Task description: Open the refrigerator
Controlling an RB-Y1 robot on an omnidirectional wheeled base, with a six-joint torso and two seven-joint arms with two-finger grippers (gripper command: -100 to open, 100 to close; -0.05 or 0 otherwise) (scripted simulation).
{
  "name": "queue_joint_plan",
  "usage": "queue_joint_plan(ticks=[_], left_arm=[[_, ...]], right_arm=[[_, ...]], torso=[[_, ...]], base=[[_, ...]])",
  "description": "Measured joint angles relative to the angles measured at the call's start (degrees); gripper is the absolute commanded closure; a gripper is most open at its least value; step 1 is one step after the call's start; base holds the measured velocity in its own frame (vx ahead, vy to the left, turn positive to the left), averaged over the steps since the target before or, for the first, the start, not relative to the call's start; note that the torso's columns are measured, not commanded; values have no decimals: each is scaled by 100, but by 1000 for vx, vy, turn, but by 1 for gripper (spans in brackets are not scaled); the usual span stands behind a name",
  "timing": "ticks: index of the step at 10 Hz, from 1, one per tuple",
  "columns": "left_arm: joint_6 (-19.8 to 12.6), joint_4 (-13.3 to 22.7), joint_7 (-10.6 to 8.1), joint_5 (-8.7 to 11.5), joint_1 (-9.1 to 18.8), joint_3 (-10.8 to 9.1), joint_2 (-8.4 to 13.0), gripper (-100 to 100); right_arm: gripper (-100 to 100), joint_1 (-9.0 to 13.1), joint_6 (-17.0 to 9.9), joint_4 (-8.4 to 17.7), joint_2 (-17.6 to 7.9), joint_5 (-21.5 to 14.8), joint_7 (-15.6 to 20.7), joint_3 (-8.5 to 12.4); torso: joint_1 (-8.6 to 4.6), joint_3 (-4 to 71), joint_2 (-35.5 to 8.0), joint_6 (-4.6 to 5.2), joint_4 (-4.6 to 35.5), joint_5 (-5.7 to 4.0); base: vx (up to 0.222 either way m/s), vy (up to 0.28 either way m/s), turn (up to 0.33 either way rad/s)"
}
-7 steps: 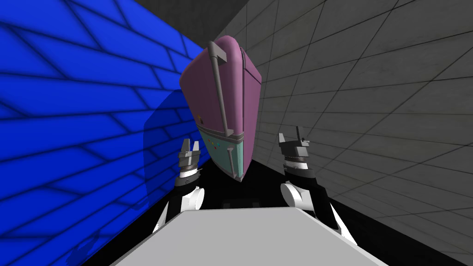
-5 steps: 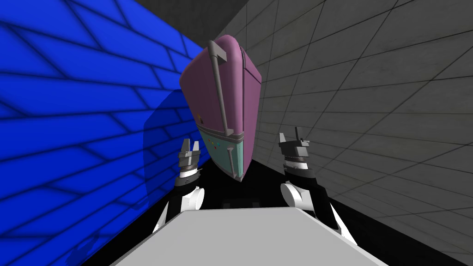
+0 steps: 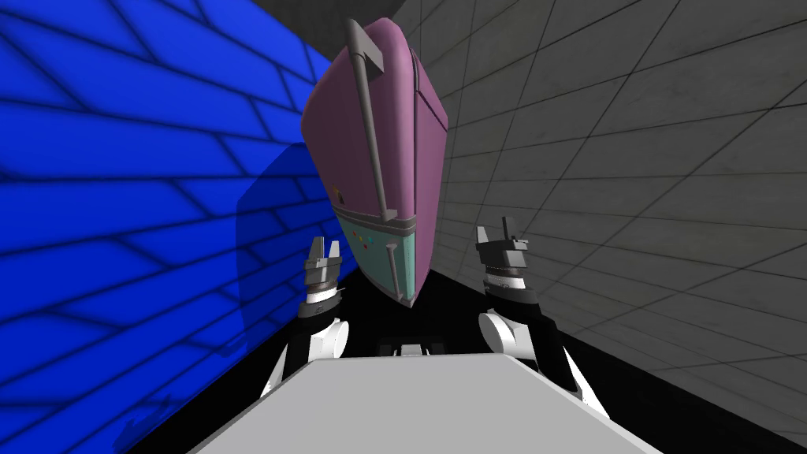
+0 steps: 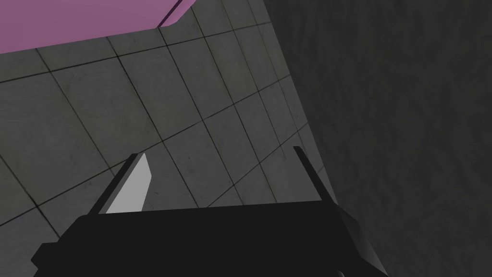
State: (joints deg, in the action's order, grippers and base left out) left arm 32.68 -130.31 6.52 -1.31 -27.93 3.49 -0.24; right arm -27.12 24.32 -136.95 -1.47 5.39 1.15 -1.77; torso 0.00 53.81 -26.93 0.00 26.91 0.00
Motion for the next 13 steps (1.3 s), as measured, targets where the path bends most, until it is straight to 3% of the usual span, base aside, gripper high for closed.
queue_joint_plan(ticks=[2,3,5,8,13], left_arm=[[0,0,0,0,0,0,0,0],[0,0,0,0,0,0,0,-100],[-77,-22,-5,-15,-17,-16,253,-100],[-304,-118,-17,-61,-119,-44,612,-100],[-890,-268,-23,-195,-270,-106,990,-100]], right_arm=[[0,0,0,0,0,0,0,0],[0,0,0,0,0,0,0,0],[0,-1,-1,3,0,0,0,0],[0,-1,-1,3,0,0,0,0],[0,-1,-1,3,0,0,0,0]], torso=[[0,1691,-846,0,846,0],[0,2538,-1269,0,1269,0],[0,3045,-1513,0,1513,0],[-4,3078,-1532,0,1536,-1],[-1,3074,-1538,0,1538,0]], base=[[0,0,0],[11,-4,-20],[13,-10,-24],[29,-22,-40],[38,-24,-50]])
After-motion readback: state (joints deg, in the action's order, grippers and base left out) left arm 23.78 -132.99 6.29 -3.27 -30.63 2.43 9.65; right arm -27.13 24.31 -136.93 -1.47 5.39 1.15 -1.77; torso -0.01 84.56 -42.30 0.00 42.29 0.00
